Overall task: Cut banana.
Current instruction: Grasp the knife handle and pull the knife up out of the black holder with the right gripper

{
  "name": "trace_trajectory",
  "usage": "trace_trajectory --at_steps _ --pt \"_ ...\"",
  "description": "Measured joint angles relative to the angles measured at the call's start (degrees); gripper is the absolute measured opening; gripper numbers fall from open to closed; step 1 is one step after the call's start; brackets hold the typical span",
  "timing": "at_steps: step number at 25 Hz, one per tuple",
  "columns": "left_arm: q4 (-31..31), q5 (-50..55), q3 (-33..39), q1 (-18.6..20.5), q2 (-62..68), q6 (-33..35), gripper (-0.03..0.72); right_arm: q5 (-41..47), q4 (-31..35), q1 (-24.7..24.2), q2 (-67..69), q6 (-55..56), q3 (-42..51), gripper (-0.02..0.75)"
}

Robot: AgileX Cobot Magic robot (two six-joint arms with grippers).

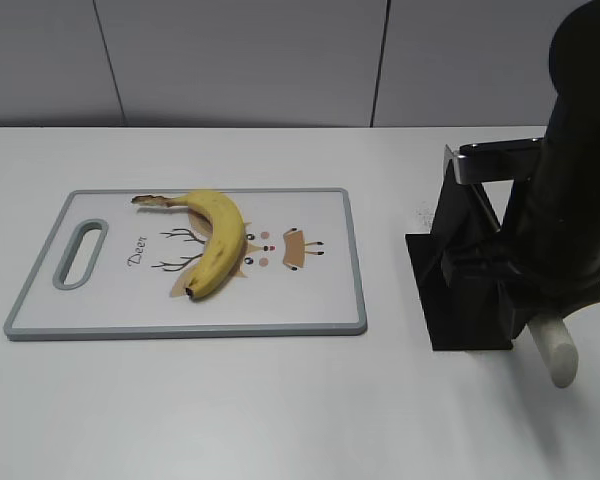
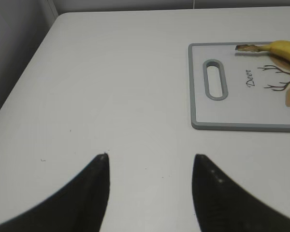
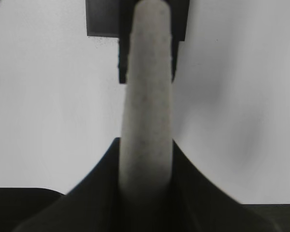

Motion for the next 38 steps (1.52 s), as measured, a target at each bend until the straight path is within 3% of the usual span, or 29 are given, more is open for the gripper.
trace_trajectory --at_steps 15,38 --pt "0.0 0.0 0.0 0.0 0.0 0.0 0.523 1.1 0.7 0.0 -0.3 0.1 0.0 0.171" --pt "0.1 0.0 0.0 0.0 0.0 0.0 0.523 -0.2 0.0 0.0 -13.0 4.6 0.0 0.171"
